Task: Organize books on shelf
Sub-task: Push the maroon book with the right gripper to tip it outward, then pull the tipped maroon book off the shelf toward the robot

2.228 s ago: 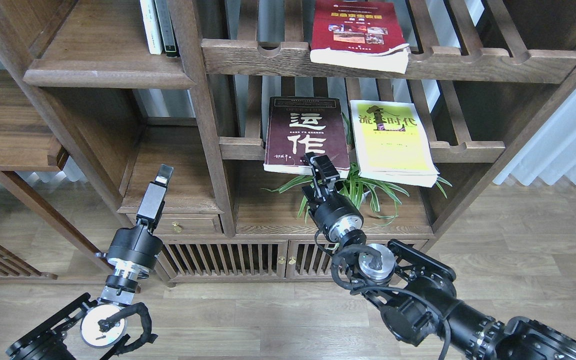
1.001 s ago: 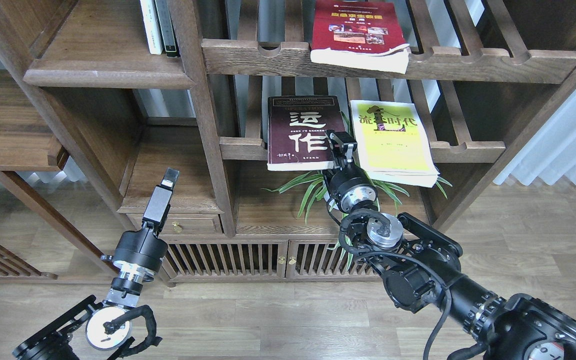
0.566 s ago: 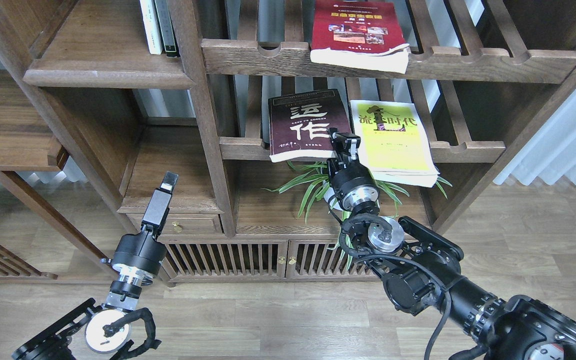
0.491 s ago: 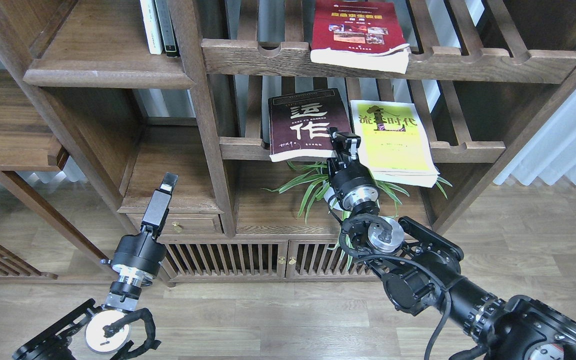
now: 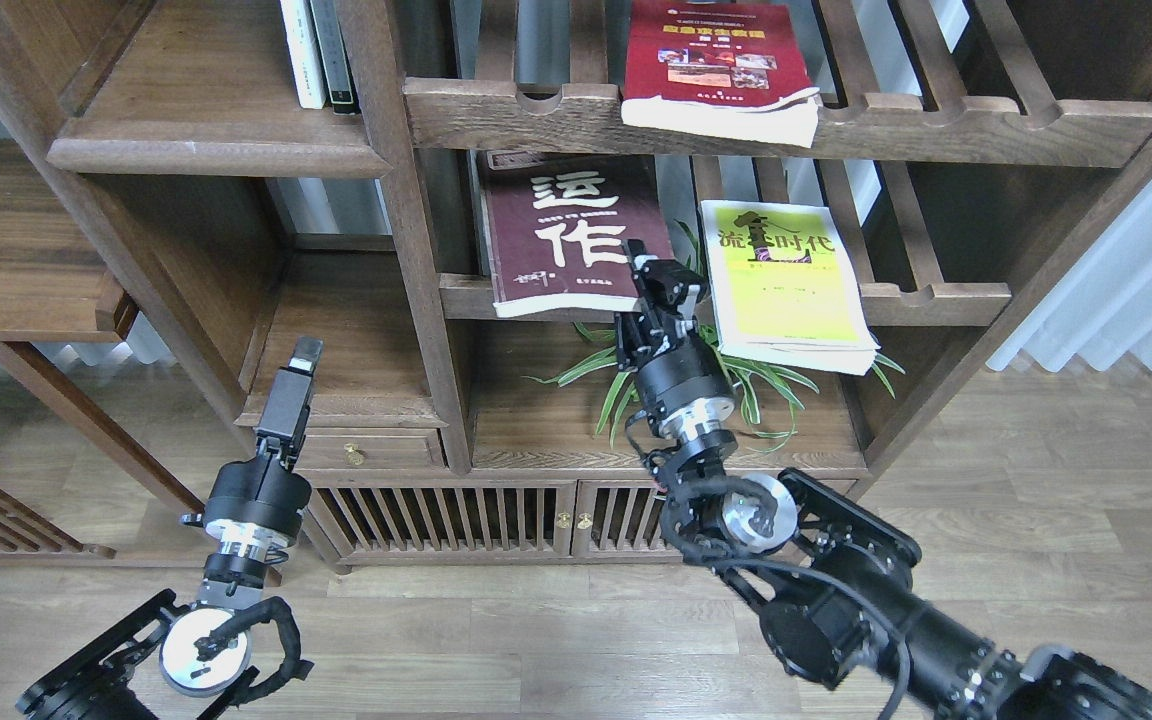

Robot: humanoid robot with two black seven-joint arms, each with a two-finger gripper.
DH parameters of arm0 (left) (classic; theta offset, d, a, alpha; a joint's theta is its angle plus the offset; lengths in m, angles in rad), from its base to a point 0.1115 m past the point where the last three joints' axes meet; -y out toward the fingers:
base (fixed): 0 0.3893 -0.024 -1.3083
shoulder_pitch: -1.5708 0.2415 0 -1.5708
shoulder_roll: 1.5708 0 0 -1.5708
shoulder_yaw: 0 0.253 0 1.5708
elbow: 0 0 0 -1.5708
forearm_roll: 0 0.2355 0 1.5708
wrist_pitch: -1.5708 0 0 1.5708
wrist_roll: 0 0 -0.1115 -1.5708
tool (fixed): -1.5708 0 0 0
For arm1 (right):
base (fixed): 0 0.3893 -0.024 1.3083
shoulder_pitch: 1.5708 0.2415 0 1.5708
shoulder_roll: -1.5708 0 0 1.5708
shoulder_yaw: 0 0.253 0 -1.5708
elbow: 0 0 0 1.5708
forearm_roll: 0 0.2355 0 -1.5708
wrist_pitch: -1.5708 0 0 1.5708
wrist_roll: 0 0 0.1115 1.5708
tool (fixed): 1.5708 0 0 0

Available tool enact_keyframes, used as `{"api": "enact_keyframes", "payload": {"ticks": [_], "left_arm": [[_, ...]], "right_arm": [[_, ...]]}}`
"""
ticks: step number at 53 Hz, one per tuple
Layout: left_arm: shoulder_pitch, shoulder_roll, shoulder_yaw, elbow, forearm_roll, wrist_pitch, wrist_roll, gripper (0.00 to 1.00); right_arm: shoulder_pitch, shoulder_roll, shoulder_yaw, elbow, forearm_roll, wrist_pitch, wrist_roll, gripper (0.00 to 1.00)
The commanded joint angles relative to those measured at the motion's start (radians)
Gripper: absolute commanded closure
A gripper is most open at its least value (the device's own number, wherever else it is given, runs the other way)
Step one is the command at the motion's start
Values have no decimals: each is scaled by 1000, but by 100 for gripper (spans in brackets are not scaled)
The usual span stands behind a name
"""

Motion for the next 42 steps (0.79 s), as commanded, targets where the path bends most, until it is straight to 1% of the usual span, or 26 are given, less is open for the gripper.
{"api": "enact_keyframes", "payload": {"ticks": [1, 9, 19, 25, 29, 34, 39, 42], "left_arm": [[-1, 14, 15, -17, -57, 0, 0, 1], [-3, 11, 18, -16, -76, 0, 0, 1], [-3, 13, 20, -22, -82, 0, 0, 1], [4, 23, 41, -49, -109, 0, 0, 6], [-1, 43, 84, -57, -151, 0, 0, 9], [-1, 65, 116, -69, -154, 0, 0, 11], [5, 108, 156, -102, -165, 0, 0, 16], [7, 132, 176, -118, -182, 0, 0, 17]], "right_arm": [[-48, -54, -11, 33, -32, 30, -3, 97], [-101, -119, -9, 82, -49, 30, -3, 97], [-181, -209, -15, 197, -59, 30, -3, 97], [-235, -239, -15, 230, -104, 30, -3, 97], [-282, -268, -17, 238, -162, 30, -4, 97], [-315, -274, -20, 267, -188, 30, -4, 97], [-333, -274, -21, 289, -213, 30, -4, 97], [-335, -274, -21, 289, -222, 30, -4, 97]]}}
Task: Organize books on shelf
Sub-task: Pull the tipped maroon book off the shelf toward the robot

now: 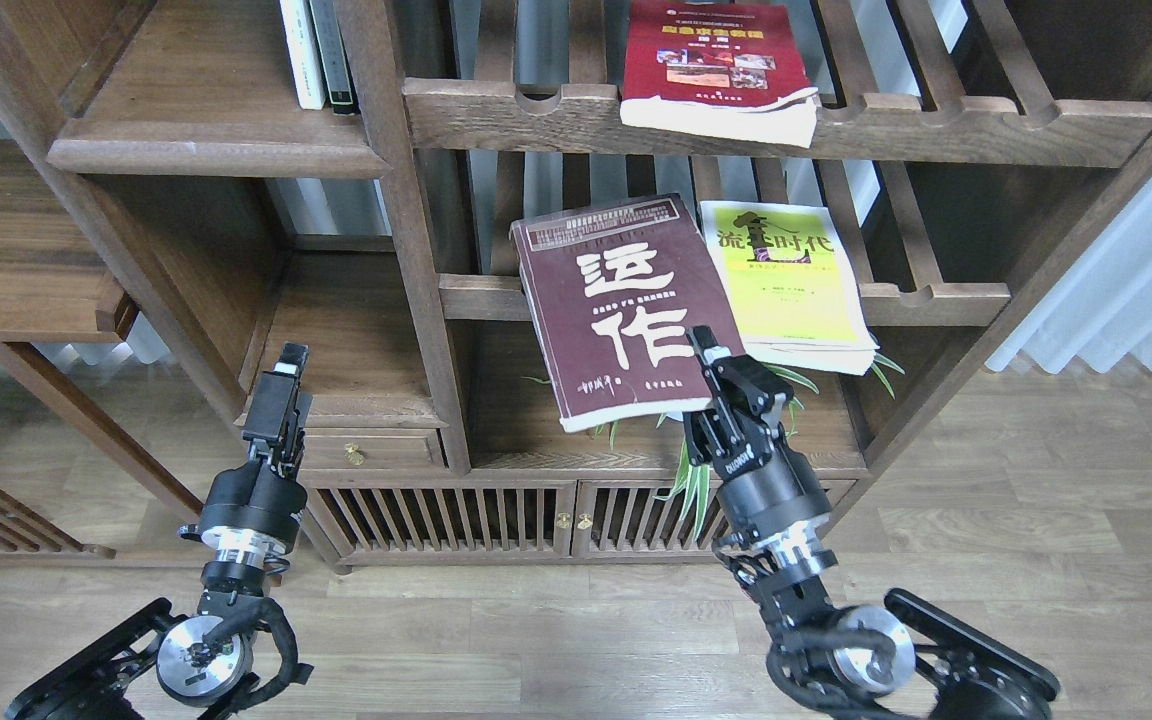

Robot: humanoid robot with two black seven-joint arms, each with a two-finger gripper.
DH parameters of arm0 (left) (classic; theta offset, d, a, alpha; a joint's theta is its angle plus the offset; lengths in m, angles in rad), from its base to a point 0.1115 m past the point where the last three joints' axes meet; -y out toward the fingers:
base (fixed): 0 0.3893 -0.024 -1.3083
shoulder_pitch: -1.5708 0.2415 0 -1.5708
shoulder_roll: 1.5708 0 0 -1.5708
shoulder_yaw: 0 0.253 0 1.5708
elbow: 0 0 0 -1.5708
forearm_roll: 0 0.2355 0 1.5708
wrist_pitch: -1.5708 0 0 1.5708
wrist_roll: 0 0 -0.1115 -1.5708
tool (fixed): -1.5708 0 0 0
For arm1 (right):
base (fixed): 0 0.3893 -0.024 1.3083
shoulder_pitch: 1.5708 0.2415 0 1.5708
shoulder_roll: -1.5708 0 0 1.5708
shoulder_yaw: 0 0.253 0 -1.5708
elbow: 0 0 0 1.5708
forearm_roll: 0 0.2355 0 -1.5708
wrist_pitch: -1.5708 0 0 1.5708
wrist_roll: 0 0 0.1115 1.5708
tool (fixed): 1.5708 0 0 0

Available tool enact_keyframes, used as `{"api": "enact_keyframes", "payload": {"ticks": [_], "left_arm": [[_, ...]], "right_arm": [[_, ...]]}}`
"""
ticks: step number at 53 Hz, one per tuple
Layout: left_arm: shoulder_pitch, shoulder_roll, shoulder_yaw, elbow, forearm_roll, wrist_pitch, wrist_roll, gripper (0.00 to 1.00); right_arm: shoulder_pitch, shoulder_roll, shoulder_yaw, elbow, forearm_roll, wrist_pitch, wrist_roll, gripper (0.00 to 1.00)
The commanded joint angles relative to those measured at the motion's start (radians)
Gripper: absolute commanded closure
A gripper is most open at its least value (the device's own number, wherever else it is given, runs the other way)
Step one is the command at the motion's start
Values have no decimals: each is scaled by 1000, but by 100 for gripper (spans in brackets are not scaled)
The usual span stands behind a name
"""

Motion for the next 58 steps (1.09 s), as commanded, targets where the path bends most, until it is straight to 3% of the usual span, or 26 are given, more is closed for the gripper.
{"api": "enact_keyframes", "payload": {"ticks": [1, 11, 29, 46, 58], "left_arm": [[6, 64, 60, -46, -36, 0, 0, 17], [-3, 146, 137, -137, -87, 0, 5, 18], [-16, 218, 224, -189, -96, 0, 30, 23], [-51, 210, 280, -196, -98, 0, 30, 23], [-52, 210, 291, -197, -98, 0, 30, 24]], "right_arm": [[-13, 2, -2, 12, -29, 0, -2, 97], [-4, 10, -64, 12, -52, 0, -20, 97], [-16, 57, -101, 2, -76, 0, -43, 97], [-13, 162, -127, -73, -89, 0, -68, 96], [-17, 172, -117, -100, -90, 0, -71, 96]]}}
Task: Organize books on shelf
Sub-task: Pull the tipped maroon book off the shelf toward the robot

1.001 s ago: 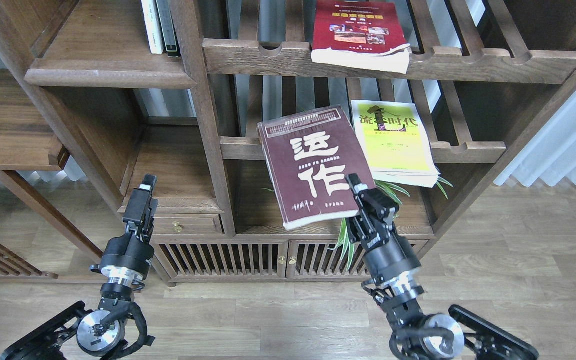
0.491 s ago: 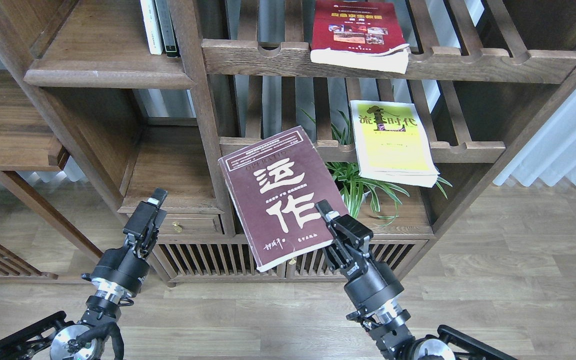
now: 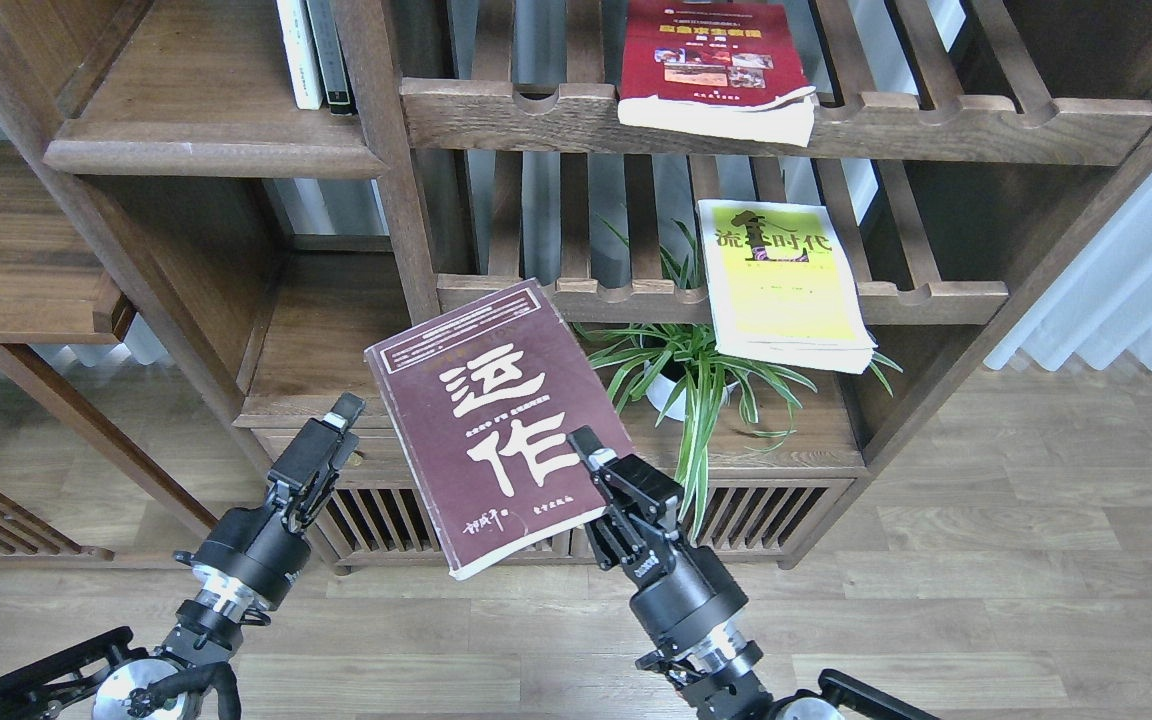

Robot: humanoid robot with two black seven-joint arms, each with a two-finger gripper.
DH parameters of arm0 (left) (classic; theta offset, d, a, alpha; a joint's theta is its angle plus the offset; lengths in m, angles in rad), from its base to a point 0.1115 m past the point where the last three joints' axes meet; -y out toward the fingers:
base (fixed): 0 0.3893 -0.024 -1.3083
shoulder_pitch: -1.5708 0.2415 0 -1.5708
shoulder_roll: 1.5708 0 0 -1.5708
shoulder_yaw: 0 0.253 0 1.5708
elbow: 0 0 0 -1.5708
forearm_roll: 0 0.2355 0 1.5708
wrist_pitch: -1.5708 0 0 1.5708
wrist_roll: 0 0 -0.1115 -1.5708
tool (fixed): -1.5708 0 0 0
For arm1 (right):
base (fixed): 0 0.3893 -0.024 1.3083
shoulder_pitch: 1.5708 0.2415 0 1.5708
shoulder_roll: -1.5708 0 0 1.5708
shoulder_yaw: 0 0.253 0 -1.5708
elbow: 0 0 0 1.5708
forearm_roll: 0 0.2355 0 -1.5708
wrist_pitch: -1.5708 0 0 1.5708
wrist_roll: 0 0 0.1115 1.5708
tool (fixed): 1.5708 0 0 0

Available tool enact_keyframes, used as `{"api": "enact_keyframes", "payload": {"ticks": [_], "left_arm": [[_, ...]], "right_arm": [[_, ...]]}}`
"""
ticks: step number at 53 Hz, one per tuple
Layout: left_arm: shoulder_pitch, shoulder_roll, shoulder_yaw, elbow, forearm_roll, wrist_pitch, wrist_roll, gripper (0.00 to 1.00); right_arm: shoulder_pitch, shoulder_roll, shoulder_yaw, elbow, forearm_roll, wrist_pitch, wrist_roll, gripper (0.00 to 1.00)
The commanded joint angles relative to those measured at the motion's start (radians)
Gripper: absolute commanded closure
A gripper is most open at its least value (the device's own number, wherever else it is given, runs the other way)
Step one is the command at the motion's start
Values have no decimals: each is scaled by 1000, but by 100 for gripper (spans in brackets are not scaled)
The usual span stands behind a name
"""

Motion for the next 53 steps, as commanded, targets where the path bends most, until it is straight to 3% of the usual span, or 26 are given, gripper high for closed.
{"api": "enact_keyframes", "payload": {"ticks": [1, 12, 27, 44, 50, 53], "left_arm": [[-1, 0, 3, -1, 0, 0, 0, 24], [-7, -13, 52, -3, 0, 0, 0, 24], [-36, -40, 108, -12, 0, 0, 0, 24], [-58, -40, 167, -12, 0, 0, 0, 26], [-59, -40, 195, -12, 0, 0, 0, 30], [-61, -40, 212, -12, 0, 0, 0, 38]], "right_arm": [[-5, 1, 0, -9, 0, 0, -3, 96], [-14, 2, -5, -50, 0, 0, -43, 96], [-14, 24, -7, -81, 0, 0, -46, 96], [-11, 85, -11, -118, 4, 0, -80, 96], [-8, 91, -11, -118, 4, 0, -80, 96], [-6, 91, -13, -118, 4, 0, -80, 96]]}}
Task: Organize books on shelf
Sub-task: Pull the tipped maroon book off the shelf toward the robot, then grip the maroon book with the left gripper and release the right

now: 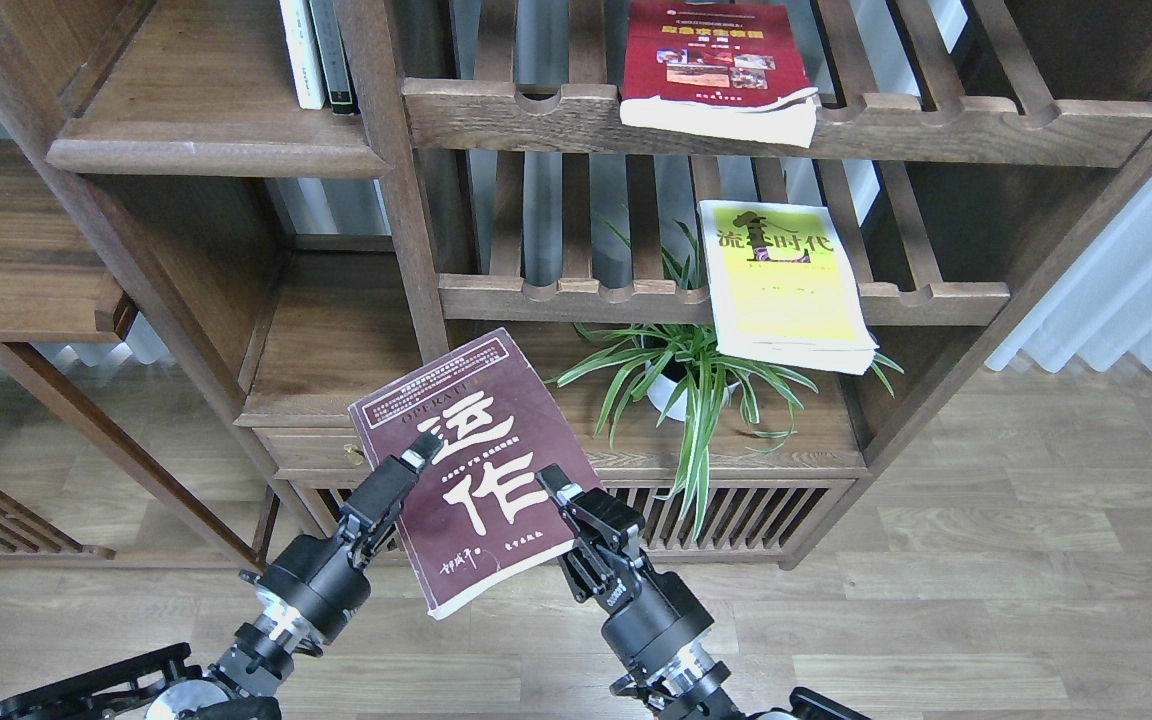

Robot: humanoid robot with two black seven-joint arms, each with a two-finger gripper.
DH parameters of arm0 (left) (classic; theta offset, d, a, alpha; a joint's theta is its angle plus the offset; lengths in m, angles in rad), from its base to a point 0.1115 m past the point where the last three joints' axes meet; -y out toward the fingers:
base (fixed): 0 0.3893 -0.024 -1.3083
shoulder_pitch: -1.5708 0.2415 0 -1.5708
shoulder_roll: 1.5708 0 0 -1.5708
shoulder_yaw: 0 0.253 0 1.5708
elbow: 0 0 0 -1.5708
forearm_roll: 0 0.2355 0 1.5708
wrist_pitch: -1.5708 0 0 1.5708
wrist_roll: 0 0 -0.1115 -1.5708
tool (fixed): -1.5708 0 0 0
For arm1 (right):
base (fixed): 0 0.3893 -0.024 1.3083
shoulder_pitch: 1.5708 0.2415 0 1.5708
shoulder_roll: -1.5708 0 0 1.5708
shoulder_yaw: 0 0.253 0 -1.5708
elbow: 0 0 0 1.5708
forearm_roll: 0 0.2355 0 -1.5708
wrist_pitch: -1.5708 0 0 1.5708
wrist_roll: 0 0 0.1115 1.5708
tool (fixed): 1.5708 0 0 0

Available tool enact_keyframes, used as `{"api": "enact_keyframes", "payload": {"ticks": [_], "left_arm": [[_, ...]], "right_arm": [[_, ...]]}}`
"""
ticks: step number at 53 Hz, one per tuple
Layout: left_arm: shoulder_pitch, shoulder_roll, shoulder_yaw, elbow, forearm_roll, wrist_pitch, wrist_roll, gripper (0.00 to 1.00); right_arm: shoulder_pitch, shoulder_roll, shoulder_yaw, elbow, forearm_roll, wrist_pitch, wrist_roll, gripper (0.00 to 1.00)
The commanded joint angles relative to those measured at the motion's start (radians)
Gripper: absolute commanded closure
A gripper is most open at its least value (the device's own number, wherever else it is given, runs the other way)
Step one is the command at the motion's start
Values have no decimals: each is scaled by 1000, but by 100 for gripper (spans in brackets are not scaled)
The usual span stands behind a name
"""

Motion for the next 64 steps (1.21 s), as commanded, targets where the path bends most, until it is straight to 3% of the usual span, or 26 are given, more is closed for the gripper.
{"api": "enact_keyframes", "payload": {"ticks": [1, 10, 20, 33, 38, 39, 50, 64], "left_arm": [[-6, 0, 32, 2, 0, 0, 1, 39], [-13, -2, 35, 17, 2, 0, 1, 34], [-15, -2, 35, 20, 2, 0, 1, 37], [-15, -2, 35, 17, 9, 0, -1, 55], [-15, -3, 35, 15, 14, 0, -1, 66], [-17, -3, 35, 14, 16, 0, -2, 73], [-13, -3, 35, 5, 49, 0, -10, 88], [-15, -26, 35, 0, 51, 0, -10, 94]], "right_arm": [[3, 3, -1, 0, 1, 0, 0, 96], [4, 5, -17, 0, 1, 0, 1, 96], [1, 16, -17, 1, 2, 0, 1, 96], [3, 22, -9, 0, 5, 0, 3, 96], [6, 23, -6, -5, 7, 0, 3, 96], [8, 25, 0, -18, 8, 0, 3, 96], [18, 34, 2, -34, 8, 0, 4, 96], [46, 35, 6, -77, 10, 0, 11, 95]]}}
